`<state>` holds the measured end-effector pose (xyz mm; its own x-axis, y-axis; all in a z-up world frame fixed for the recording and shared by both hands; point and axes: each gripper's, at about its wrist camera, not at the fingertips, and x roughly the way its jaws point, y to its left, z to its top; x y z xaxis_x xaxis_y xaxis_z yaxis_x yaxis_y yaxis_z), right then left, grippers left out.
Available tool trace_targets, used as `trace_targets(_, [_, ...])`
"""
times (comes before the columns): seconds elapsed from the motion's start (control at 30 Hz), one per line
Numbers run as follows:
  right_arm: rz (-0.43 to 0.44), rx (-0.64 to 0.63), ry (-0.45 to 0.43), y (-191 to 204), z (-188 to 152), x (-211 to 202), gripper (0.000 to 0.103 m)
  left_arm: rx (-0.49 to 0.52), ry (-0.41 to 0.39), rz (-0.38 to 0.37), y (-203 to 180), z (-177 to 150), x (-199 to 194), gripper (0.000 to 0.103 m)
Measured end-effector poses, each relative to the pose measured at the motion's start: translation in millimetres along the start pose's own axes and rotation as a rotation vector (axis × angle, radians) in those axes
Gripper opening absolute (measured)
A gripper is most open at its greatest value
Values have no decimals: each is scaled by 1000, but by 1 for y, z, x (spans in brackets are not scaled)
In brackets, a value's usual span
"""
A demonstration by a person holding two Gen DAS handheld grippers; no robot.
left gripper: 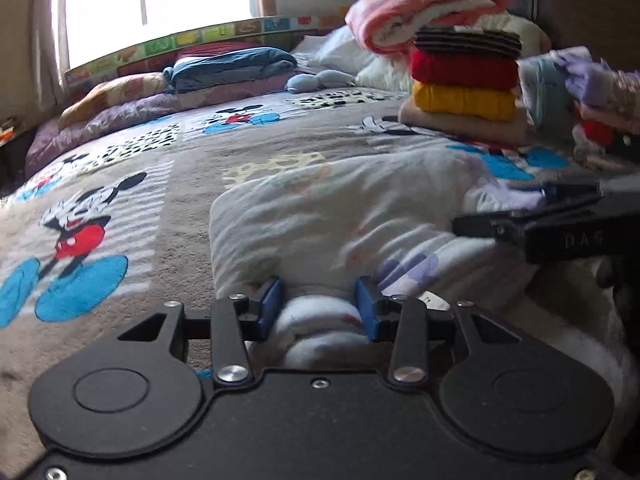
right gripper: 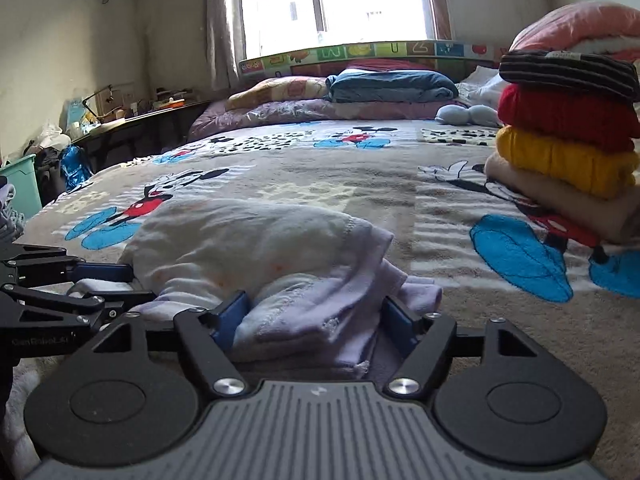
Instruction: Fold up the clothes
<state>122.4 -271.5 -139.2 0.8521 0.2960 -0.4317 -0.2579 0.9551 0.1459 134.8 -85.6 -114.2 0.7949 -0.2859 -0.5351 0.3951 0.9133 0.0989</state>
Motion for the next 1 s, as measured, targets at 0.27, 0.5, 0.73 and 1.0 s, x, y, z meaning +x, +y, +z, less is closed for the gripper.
trace_targets(0.27, [-4,252,-76,-27,1,-34,78,-504,-113,-57,64,-5,-47,67])
trace_targets(0.5, [120,677,-12,-80,-18,-20,87,-900,-33,-181,105,-35,-22,68])
trace_targets(0.73, [224,739,35,-80,-24,11,90,-962,11,-285,102,-46,5,68])
trace_targets(1.0, [239,680,43,-65,-22,26,66,-913,15,-338,93,-43,11,55])
